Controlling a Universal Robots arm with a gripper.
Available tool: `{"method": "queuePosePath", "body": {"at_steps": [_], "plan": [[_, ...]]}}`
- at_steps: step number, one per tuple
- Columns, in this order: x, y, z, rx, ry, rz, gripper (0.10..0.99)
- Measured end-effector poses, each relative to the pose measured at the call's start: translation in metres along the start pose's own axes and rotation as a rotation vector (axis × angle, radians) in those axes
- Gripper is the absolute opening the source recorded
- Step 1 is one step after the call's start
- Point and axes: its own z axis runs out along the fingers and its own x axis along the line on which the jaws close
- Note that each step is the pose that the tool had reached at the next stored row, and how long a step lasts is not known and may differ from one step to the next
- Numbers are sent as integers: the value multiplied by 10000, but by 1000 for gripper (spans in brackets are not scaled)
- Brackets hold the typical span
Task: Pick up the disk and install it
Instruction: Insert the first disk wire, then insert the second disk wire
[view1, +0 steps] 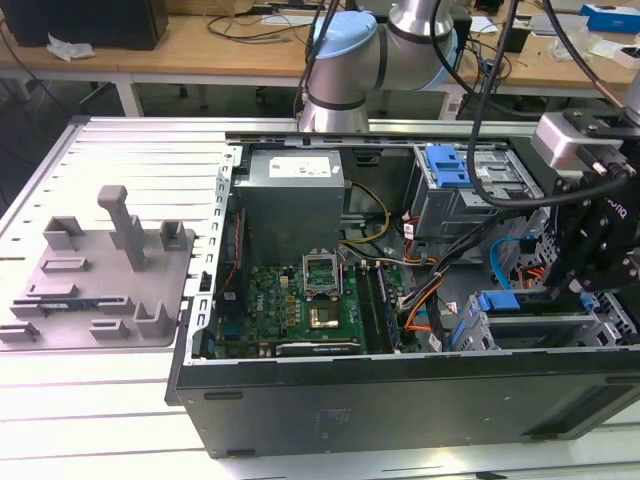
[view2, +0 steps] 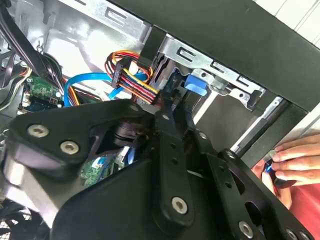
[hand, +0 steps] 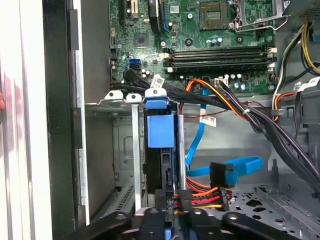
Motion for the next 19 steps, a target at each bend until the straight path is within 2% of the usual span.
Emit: {"method": "queuePosePath", "body": {"at_steps": [1,3,4,19], "plan": [[5,1,-62,1,6,1,298],[19,3,-240,3,67,2,424],[22,3,-279,4,93,3,424],[22,3,-288,7,97,2,424]]}}
